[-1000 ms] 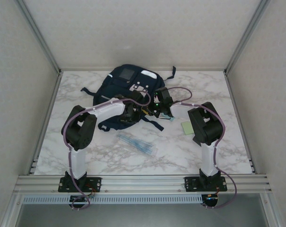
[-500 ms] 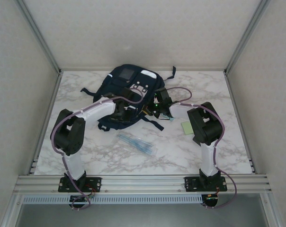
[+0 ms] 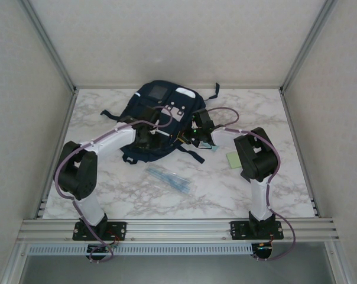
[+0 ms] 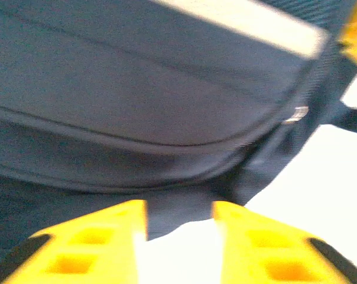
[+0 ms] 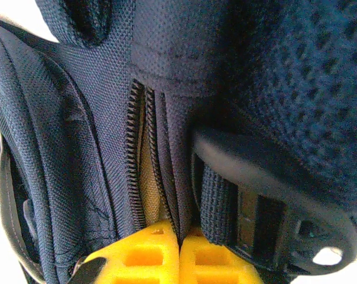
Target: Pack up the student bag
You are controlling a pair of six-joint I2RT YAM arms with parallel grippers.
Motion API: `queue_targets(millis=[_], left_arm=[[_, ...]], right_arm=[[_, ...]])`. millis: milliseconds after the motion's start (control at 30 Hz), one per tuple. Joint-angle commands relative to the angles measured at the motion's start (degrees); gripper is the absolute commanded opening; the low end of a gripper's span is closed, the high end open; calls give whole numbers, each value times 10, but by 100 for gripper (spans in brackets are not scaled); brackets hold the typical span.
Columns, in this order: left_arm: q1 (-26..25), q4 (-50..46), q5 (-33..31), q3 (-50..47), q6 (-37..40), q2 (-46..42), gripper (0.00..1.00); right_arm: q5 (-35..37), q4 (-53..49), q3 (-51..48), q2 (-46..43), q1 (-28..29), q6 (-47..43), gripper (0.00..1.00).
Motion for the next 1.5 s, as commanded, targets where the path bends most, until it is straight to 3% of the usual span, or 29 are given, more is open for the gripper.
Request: queue_targets(millis=[0,133,400,533,633,833,1033,1167,1300,1467], left_arm=[[-24,49,62,17,-42,-3,45],[-40,68,54,23,-64,32,45],[-47,70,-3,30,-30,96,39],[-51,72,-51,33,-18,103,38],[-64,44,-128,47,-6,98,40],[-83,4,-232,55,-15,93,49],[-83,52,-166,55,-14,133,47],[-84,73,-96,73,-18,154,33],[-87,64,-79,96,-20,172,25],[-88,59,-37,125,-33,192,22]], right_arm=[[27,12,17,2,-9,-13,0],[22,24,11,2,-8,-9,0],[12,31,14,3,-5,-9,0],[10,34,14,5,-7,-9,0],[8,37,13,5,-5,-7,0],[2,42,18,12,-4,-4,0],[2,40,17,8,-4,-7,0],[1,40,16,11,-3,-6,0],[-4,39,21,15,-3,-4,0],[-2,39,23,20,-4,-5,0]])
